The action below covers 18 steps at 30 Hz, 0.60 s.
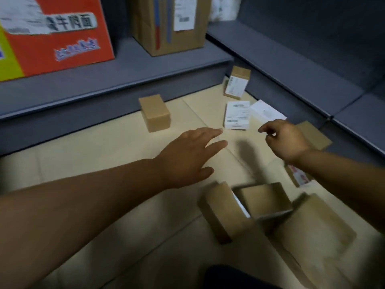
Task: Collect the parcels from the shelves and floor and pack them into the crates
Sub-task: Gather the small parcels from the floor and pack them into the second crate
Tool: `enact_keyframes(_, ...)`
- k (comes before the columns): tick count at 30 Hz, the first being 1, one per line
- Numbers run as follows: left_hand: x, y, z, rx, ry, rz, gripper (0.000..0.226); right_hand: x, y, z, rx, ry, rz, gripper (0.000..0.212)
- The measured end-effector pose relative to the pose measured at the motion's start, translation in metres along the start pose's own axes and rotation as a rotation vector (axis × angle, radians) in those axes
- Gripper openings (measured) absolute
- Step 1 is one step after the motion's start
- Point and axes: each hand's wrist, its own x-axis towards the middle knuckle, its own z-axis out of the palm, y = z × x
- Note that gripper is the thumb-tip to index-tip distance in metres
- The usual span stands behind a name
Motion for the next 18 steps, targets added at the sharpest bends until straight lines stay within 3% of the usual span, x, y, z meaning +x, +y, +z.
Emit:
enact_keyframes(6, 0.041, 0.016, 0.042, -0.039, -0.052, -0.063, 0.072, -0.008, 0.086, 0.017, -0.030, -0.051, 0.250, 0.034)
enact_keyframes(12, 0.074, 0.010, 0.071, -0.028, -0.090, -0.147, 0.075, 0.025, 0.113, 0.061, 0.029, -0.130, 0.211, 0.035)
enact_keyframes(18, 0.101, -0.009, 0.094, -0.084, -0.109, -0.272, 0.077, 0.095, 0.098, 0.105, 0.363, -0.074, 0.321, 0.031)
